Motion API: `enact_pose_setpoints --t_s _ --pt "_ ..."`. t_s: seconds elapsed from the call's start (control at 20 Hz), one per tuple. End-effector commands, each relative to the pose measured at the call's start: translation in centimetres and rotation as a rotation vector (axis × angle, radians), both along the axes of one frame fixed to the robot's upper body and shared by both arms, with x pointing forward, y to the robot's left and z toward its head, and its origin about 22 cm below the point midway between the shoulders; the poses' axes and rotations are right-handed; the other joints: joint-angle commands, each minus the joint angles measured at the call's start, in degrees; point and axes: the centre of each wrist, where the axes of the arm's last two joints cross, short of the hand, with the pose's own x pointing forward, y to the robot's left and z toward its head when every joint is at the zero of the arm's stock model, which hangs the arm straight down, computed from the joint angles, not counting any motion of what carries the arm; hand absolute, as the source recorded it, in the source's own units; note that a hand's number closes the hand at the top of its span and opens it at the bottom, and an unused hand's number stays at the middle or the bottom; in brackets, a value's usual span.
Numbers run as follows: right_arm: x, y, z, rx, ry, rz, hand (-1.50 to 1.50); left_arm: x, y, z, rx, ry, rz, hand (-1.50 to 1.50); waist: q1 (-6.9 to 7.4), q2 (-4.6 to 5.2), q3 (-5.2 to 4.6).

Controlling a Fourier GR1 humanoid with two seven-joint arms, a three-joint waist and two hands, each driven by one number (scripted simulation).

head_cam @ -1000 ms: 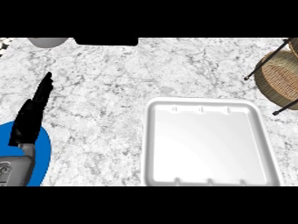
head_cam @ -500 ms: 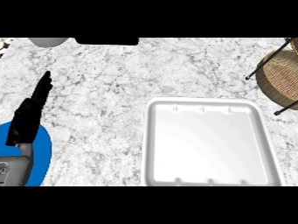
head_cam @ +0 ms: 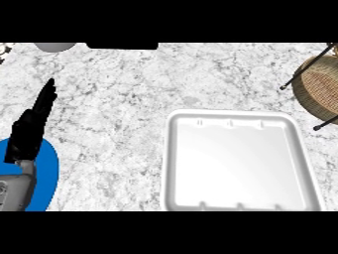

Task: Pick the croissant from the tray and place it in the tiered basket

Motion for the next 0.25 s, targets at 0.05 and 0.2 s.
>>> enact_pose_setpoints --t_s 0.05,0.2 --pt "-4.3 -2.8 -0.3 0.063 -0.021 0.013 -1.50 -0.4 0.0 -0.9 -0.024 0.012 0.011 0.00 -0.04 0.32 0.22" --pt "-5.5 -3.5 -0.4 0.104 -0.037 0.022 -1.50 -0.6 -0.8 -0.8 -0.018 -0.003 -0.005 0.00 -0.10 0.11 0.28"
